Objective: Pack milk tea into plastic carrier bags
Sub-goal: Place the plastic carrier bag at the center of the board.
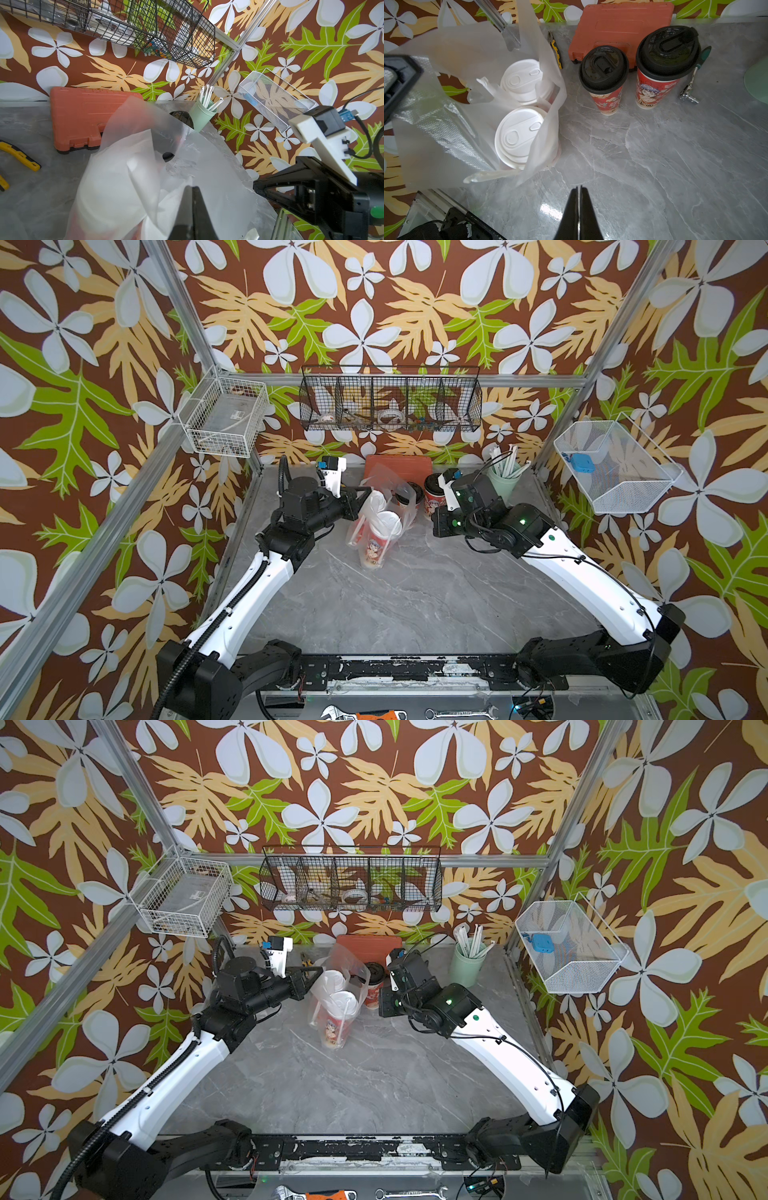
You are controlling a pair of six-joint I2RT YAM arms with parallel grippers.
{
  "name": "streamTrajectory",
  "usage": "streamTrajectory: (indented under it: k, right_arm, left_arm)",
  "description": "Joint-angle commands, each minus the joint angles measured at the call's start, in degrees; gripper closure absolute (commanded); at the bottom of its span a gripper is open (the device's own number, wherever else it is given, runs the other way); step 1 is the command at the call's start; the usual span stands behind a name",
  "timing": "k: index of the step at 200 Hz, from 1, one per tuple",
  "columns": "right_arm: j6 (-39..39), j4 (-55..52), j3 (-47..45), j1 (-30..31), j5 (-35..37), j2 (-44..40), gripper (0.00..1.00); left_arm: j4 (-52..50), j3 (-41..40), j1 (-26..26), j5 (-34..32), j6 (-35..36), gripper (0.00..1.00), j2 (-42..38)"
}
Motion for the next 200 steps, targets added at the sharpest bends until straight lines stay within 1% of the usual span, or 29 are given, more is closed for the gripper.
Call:
streamTrajectory:
  k: [1,30,51,104,163,185,200]
  right_arm:
    - [-0.29,-0.15,-0.17,0.09,0.33,0.29,1.00]
    - [-0.24,-0.40,0.02,0.05,0.52,0.72,1.00]
    - [-0.20,-0.51,0.30,0.04,0.60,1.20,1.00]
    - [-0.04,-0.81,0.59,0.04,0.96,2.19,1.00]
    - [-0.18,-1.10,0.64,-0.04,1.62,2.25,1.00]
    - [-0.15,-1.02,0.41,-0.21,1.43,2.33,1.00]
    - [-0.20,-0.85,0.23,-0.36,1.27,2.32,1.00]
  left_arm:
    - [4.13,1.22,2.02,5.12,1.83,1.00,1.94]
    - [6.59,2.63,5.57,9.06,1.93,1.00,5.43]
    - [10.16,3.75,7.72,12.48,0.30,1.00,8.97]
    - [16.91,8.38,9.43,18.34,-3.24,1.00,18.49]
    - [21.31,12.90,9.86,20.24,-6.74,1.00,24.06]
    - [22.14,12.58,10.00,21.18,-7.05,1.00,25.68]
    - [21.89,10.92,10.62,21.04,-6.53,1.00,26.55]
